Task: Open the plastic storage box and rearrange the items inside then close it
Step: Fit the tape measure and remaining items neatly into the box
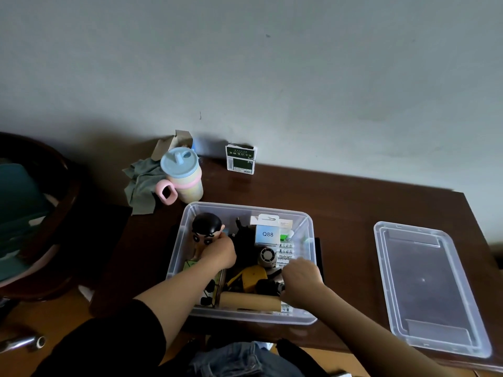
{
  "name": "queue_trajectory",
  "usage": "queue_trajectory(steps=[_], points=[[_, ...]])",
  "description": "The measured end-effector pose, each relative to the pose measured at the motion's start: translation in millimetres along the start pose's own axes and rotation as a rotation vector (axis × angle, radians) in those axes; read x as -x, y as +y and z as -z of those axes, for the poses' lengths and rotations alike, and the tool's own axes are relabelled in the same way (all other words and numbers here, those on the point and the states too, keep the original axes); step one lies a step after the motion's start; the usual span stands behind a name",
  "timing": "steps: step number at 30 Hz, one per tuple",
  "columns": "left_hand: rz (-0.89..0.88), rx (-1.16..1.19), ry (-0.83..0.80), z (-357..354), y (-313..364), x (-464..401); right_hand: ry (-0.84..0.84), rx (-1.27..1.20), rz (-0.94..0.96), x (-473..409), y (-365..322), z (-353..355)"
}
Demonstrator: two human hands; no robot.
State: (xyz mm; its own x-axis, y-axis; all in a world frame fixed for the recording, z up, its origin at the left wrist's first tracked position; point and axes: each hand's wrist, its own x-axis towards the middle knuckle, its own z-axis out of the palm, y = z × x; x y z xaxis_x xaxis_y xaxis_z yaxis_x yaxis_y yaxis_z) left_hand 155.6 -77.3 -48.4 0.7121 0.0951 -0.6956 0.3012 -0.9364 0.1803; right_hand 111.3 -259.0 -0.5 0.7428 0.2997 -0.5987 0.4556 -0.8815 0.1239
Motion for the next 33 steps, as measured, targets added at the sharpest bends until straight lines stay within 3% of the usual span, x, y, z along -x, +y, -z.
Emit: queue_trajectory(steps=[3, 7, 13, 17, 23, 27, 30, 33], points=[[-0.051, 0.058, -0.067, 2.1, -4.7, -3.0, 0.037, -0.103, -0.045, 7.9, 9.5, 11.7], [-0.061, -0.047, -0.188, -1.7, -10.0, -4.7, 0.111, -0.246, -0.112, 11.9, 29.1, 27.1], [-0.058, 0.038, -0.348, -1.2, -7.8, -6.5, 0.113, -0.766, -0.133, 2.7, 32.0, 34.0], [-0.148, -0.004, -0.322, 1.4, -9.9, -4.7, 0.090, -1.022, -0.143, -10.0, 9.1, 26.0], [-0.138, 0.011, -0.330, 2.4, -10.9, -4.2, -0.019, -1.217, -0.169, -25.2, -16.1, 17.8], [-0.167, 0.044, -0.202, 15.2, -20.8, 0.5, -0.073, -1.350, -0.191, -38.1, -32.7, 20.5], [-0.179, 0.042, -0.194, 22.3, -34.4, 3.4, -0.057, -1.355, -0.213, -49.4, -53.3, 24.5], [-0.116, 0.025, -0.166, 23.3, -44.6, 5.4, 0.067, -1.209, -0.245, -61.9, -75.0, 25.7]])
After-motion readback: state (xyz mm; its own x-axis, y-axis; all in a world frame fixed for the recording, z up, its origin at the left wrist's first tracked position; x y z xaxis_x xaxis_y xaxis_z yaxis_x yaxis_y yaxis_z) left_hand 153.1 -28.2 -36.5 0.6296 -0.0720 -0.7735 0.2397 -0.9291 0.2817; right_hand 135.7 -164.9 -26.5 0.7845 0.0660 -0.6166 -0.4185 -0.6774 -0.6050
